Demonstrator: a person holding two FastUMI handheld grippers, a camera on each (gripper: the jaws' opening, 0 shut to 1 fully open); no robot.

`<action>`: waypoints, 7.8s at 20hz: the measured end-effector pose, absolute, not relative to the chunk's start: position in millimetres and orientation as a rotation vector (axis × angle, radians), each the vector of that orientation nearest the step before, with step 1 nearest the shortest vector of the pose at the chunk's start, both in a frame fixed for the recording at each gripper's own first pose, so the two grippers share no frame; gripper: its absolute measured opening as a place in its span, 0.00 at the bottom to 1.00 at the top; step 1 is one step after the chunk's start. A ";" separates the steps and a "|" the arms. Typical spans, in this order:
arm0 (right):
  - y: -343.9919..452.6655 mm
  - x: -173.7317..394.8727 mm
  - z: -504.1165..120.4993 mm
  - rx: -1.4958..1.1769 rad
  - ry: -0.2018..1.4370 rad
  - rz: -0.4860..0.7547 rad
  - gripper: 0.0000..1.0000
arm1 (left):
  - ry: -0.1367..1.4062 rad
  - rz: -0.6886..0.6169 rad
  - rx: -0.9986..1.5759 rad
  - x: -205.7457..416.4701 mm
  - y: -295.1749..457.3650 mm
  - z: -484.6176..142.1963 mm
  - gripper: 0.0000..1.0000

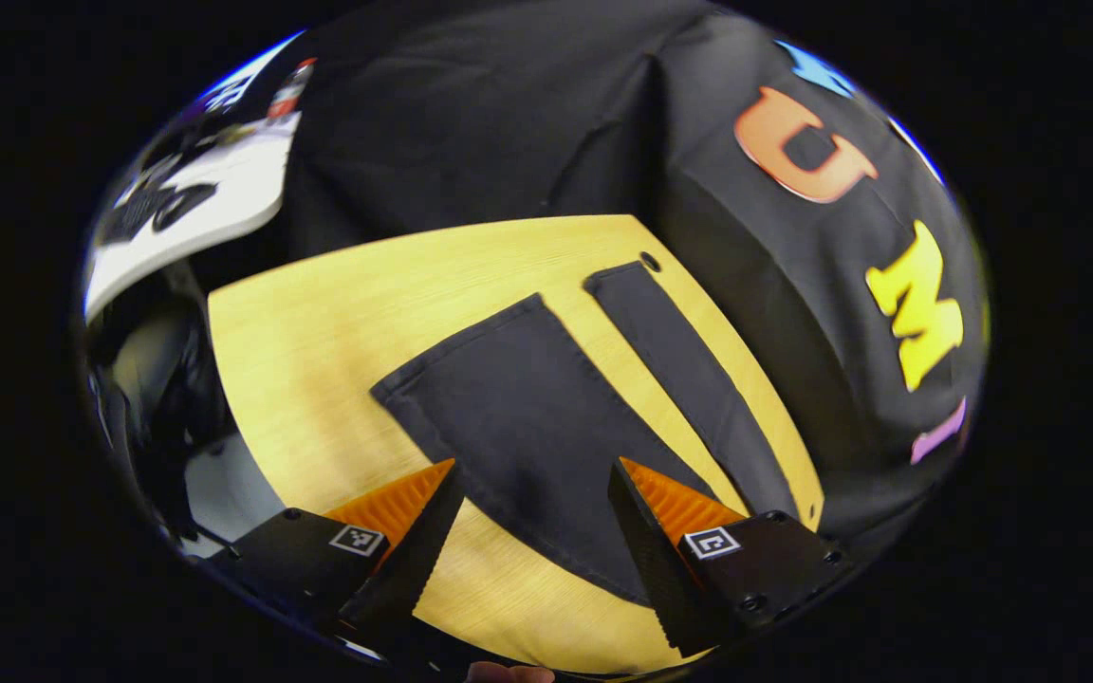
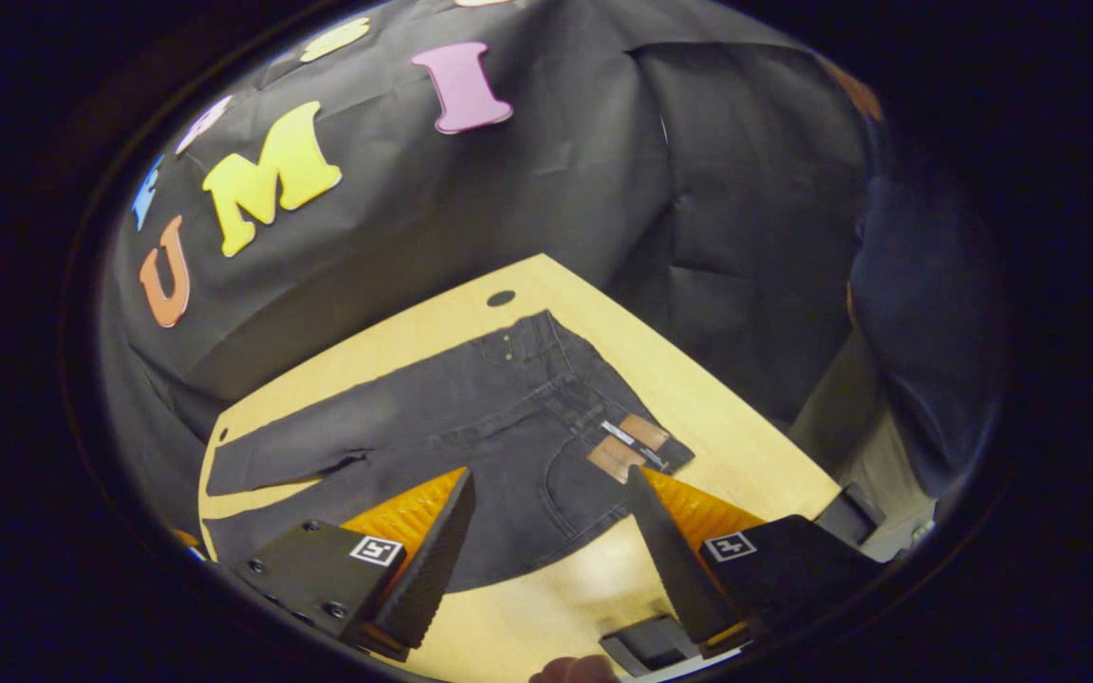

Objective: Grasp the waist and the cuffs of the jeans and fold them to make the two legs overlap; first hold the waist and fold one-third of the jeans toward the cuffs, then hold the cuffs and fold the remaining one-third in the same direction to finish folding.

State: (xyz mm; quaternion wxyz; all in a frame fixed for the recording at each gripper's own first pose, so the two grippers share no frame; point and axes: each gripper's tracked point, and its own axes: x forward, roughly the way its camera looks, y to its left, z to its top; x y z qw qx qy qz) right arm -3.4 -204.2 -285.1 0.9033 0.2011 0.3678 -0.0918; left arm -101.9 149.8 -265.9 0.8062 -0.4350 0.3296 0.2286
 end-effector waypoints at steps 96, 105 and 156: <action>-162.5 338.9 -303.2 0.320 0.841 -0.032 0.01 | 0.974 0.348 -0.872 278.6 174.8 -273.6 0.04; -164.9 341.1 -296.1 0.255 0.814 -0.049 0.45 | 1.011 0.314 -0.807 273.3 152.2 -266.9 0.69; -234.2 243.6 -352.5 0.326 0.706 -0.019 0.99 | 0.468 -0.025 -0.046 82.0 -90.8 -88.9 0.99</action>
